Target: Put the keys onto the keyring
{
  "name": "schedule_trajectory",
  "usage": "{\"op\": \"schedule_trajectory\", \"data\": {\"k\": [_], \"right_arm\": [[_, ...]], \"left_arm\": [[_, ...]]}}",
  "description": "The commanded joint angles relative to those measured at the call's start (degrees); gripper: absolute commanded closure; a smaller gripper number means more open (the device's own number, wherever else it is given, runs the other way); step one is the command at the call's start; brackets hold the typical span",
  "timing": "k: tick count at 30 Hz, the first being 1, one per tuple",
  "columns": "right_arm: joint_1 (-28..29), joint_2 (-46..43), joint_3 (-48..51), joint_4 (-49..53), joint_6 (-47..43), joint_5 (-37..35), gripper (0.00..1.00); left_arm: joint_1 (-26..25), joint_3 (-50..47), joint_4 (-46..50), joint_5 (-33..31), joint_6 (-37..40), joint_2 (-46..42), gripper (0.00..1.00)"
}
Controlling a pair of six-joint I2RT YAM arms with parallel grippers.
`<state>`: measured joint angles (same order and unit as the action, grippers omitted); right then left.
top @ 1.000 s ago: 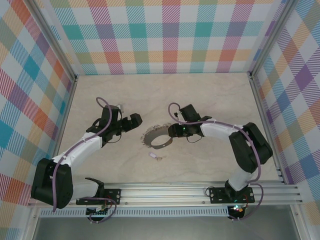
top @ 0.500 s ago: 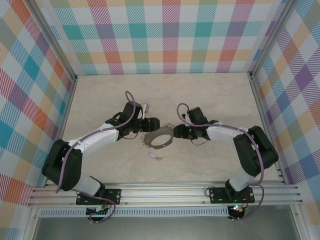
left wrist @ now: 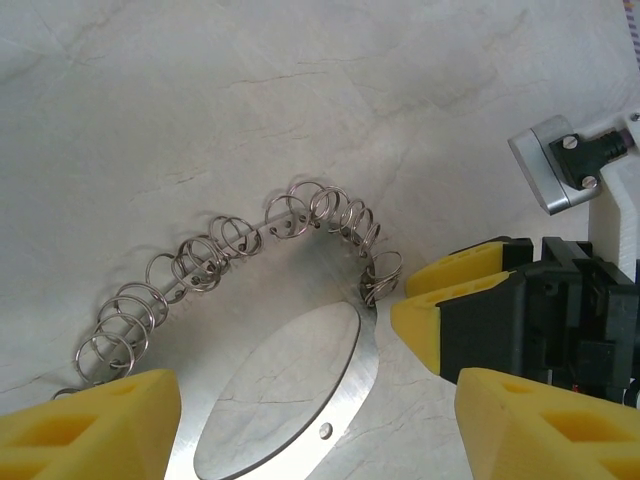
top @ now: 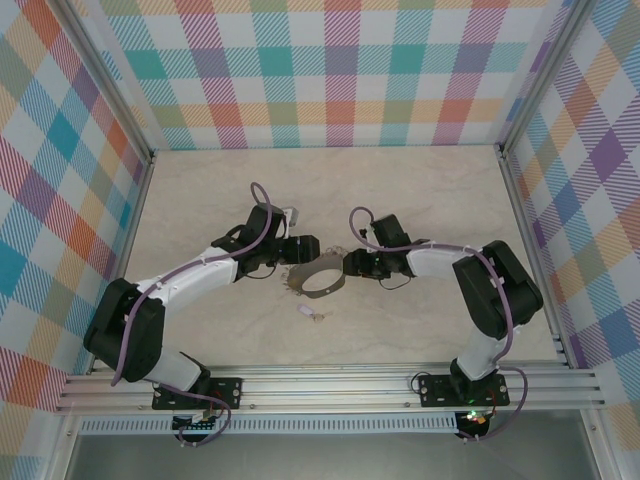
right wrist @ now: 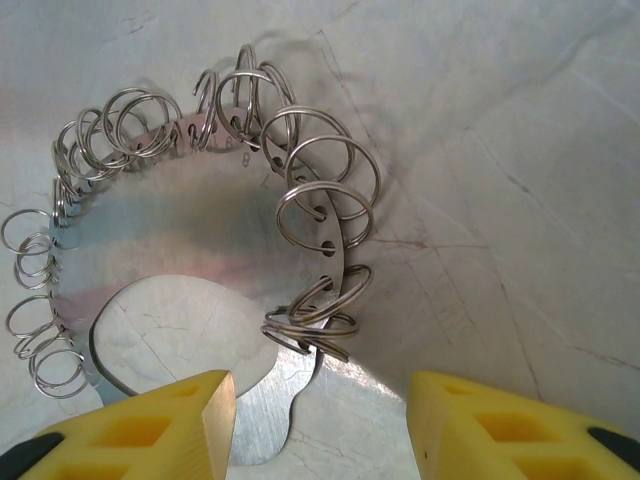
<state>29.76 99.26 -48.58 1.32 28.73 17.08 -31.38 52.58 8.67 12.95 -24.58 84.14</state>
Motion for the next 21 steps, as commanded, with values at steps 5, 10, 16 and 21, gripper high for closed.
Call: {"op": "schedule_trajectory", "data": {"k": [5,10,16,21], "right_arm": [[0.3,3.4,-1.6,-4.5,-0.7,3.6,0.53],[0.3,3.1,-1.3,-6.7,-1.1,6.5,0.54],[0.4,3.5,-2.4,-6.1,-1.6,6.9,0.57],[0.4,2.7,-1.9,-6.0,-1.7,7.3,0.62]], "left_arm": [[-0.2,0.0,-1.2,-1.0,-0.3,-2.2,0.26],[-0.1,-0.1,-1.6,-0.8,-0.5,-1.7,0.26],[-0.2,-0.3,-2.1,-0.8,-0.7,-1.7,0.26],[-0.2,-0.3,-1.9,-0.8,-0.8,-1.9,0.26]]}}
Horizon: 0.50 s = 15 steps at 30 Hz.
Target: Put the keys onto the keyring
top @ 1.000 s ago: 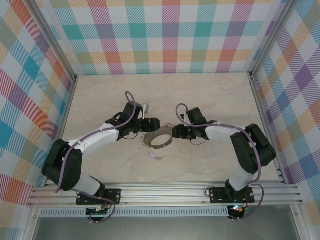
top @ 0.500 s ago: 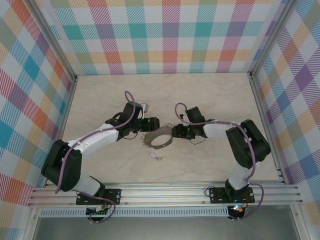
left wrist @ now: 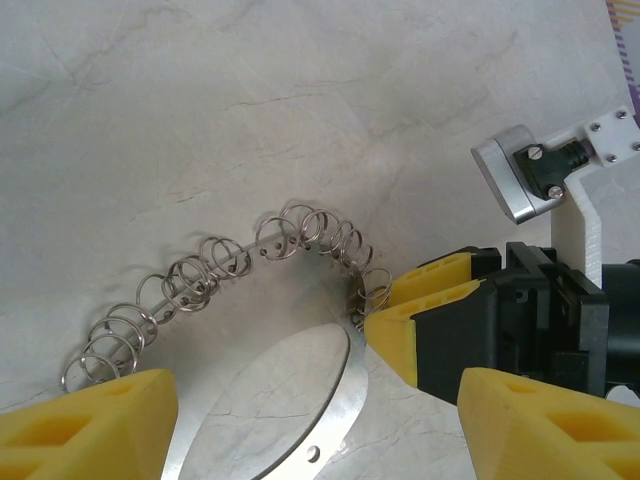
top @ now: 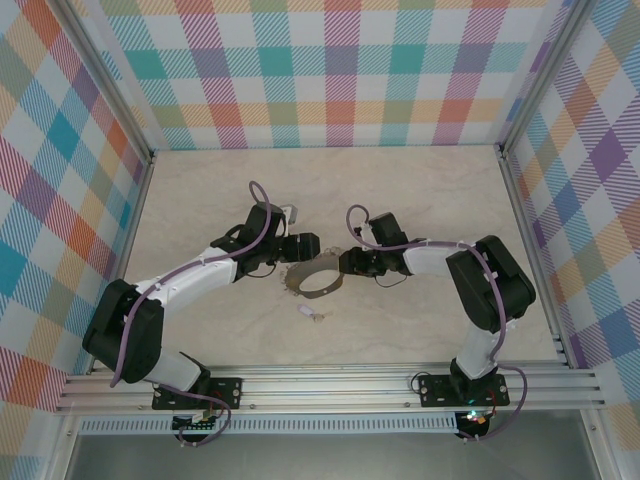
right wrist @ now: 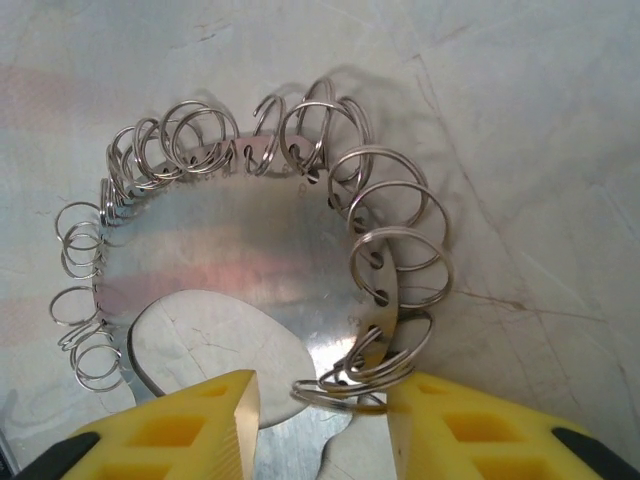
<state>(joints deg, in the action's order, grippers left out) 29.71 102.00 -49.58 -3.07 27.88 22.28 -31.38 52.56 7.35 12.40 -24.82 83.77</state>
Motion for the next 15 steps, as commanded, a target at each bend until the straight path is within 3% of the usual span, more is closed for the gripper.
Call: {"op": "schedule_trajectory", "data": {"k": [1,15], "right_arm": [[0.4,-0.3,-0.6,-1.5,-0.9,2.1,0.63],[0.7,-1.7,0.7,-2.2,-0.4,4.2,0.67]], "left_arm": [[-0.2,-0.3,-0.5,-0.4,-0.5,-1.6,0.26],[-0.2,-0.9,-0.8,-0.5,-0.6,-1.9,0.25]]}}
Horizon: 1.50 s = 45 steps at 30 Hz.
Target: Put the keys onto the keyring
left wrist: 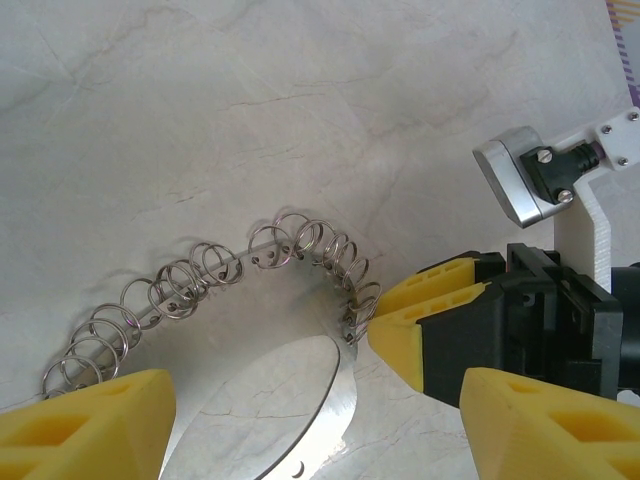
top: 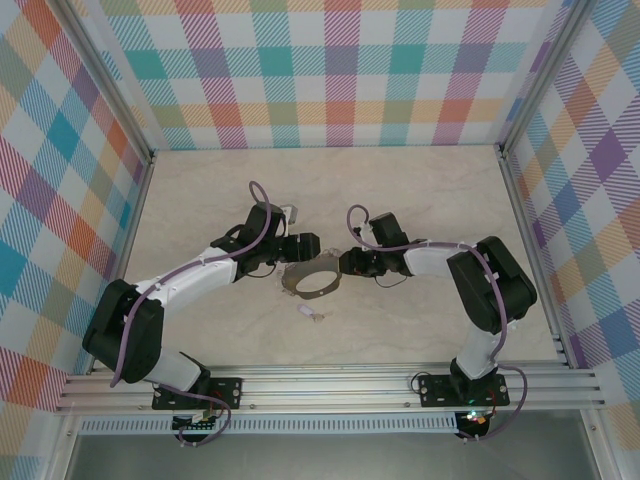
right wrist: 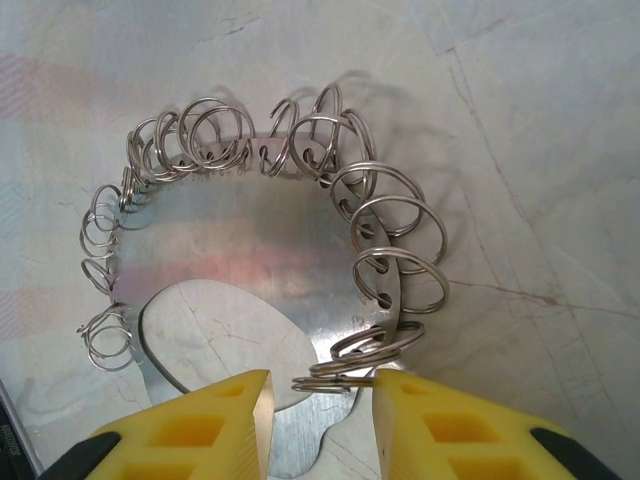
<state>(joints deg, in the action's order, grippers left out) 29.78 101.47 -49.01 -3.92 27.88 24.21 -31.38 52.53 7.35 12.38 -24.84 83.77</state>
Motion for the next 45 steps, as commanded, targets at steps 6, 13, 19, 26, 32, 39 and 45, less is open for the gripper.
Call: {"op": "schedule_trajectory", "data": {"k": [6,13,19,26,32,39,45], "right_arm": [[1.5,-2.1,0.3,-0.8,-0.5,4.0,0.7],[0.5,-7.9,2.9,1.9,0.4,-0.1,0.61],[-4.2,-17.1,5.3,7.4,3.9,-5.5,0.44],[-7.1,-23.6,6.8,15.3,5.2,-11.2,0.32],[-8.5,-25.0,9.5,14.6,6.7,-10.5,0.3],[-8.7,-25.0,11.5,12.9,7.5,-9.9,0.29],[-8.8,-24.2,12.0,11.5,7.7,-9.2,0.29]], "left_arm": [[-0.2,-1.1,-1.8,0.1,-0.4,-1.9,0.25],[-0.2,-0.8,0.4,-1.0,-0.8,-1.3,0.22],[-2.8,0.4,3.5,-1.5,2.3,1.7,0.26],[-9.7,8.1,10.7,-4.7,7.9,10.4,0.48],[-12.9,13.2,13.3,-8.3,9.0,17.1,0.59],[-14.7,16.9,13.4,-9.7,8.7,21.9,0.61],[-15.6,18.8,12.8,-11.2,8.4,24.8,0.65]]}}
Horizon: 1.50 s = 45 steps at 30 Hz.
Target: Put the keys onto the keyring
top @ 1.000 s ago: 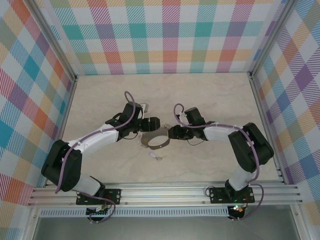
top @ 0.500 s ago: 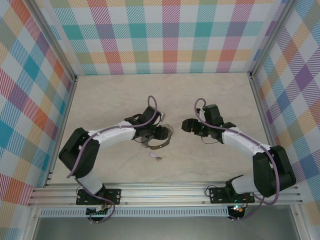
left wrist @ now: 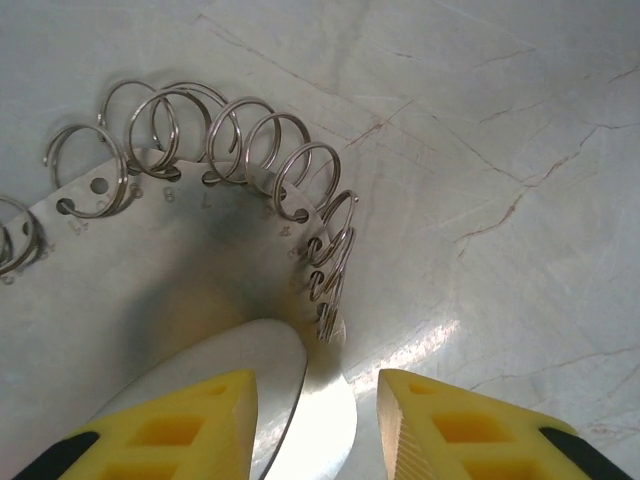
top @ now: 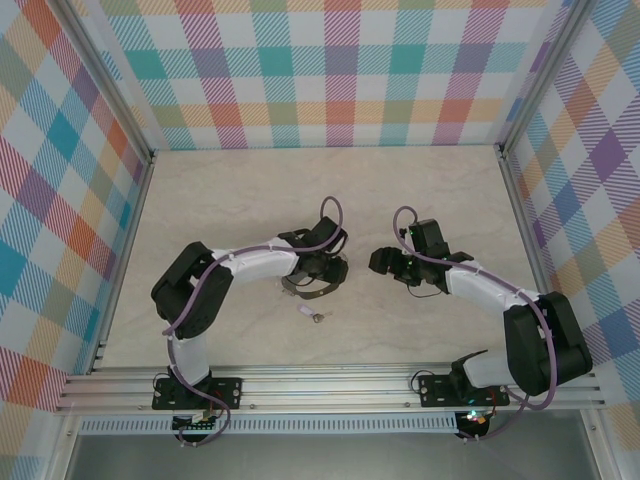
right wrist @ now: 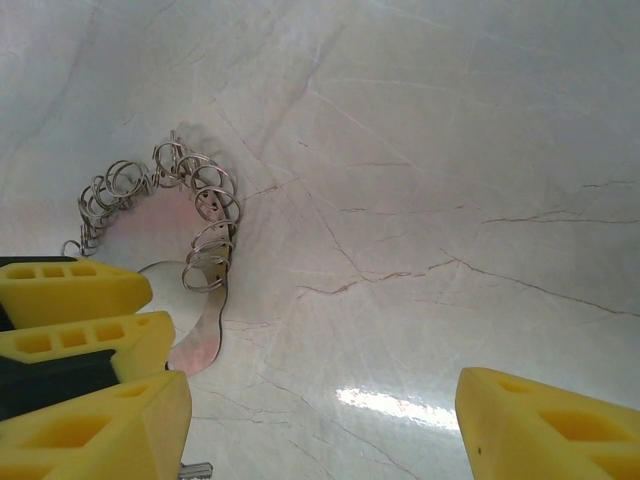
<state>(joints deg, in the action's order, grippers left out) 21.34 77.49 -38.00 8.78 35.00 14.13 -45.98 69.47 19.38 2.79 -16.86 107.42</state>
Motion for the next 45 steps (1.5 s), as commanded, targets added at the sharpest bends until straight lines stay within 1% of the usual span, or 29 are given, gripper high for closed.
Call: {"op": "schedule_trajectory", "data": {"k": [1,14,22,24,26,28,32,36,37,39,41,43,45], "right_arm": [[-0.3,-0.1,1.0,-1.3,0.8,0.9,0.29],[-0.4,0.8,1.6,-2.5,0.6,1.6,0.29],[-0.4,1.1,1.7,-2.9,0.6,2.1,0.29],[-0.4,1.1,1.8,-3.0,0.8,2.2,0.29],[-0.4,1.0,1.9,-2.8,0.8,2.3,0.29],[-0.5,1.0,2.0,-2.9,0.9,2.3,0.29],[-0.4,0.7,2.1,-3.0,1.3,2.5,0.29],[-0.4,-0.9,2.1,-3.1,1.9,2.3,0.29],[-0.5,-1.5,1.8,-2.5,2.6,1.5,0.29],[-0.5,-2.5,0.7,-1.0,3.1,-0.5,0.24],[-0.5,-3.4,-0.7,0.5,3.2,-1.9,0.22],[-0.4,-4.4,-1.6,0.0,2.8,-1.4,0.22],[-0.7,-5.1,-2.2,-2.1,2.6,0.9,0.23]], "left_arm": [[-1.0,2.1,0.5,-1.7,0.4,1.6,0.66],[-1.5,4.8,0.1,-3.1,0.3,5.2,0.72],[-1.4,6.1,0.1,-3.0,0.5,6.9,0.78],[-1.4,6.5,0.1,-3.1,0.6,7.2,0.83],[-1.5,6.5,-0.2,-3.4,0.6,7.2,0.93],[-1.4,6.4,-0.4,-3.6,0.7,7.0,1.0],[-1.4,6.1,-0.6,-4.3,2.1,5.3,1.0],[-1.4,6.3,0.6,-4.8,5.3,1.2,1.0],[-1.4,6.7,1.4,-5.5,6.2,0.0,1.0],[-1.5,7.6,3.0,-6.9,8.4,-2.3,1.0],[-1.5,9.4,6.2,-9.0,10.8,-4.3,1.0],[-1.5,11.7,9.9,-10.5,14.0,-5.6,1.0],[-1.5,13.1,11.6,-12.4,15.6,-7.4,1.0]]}}
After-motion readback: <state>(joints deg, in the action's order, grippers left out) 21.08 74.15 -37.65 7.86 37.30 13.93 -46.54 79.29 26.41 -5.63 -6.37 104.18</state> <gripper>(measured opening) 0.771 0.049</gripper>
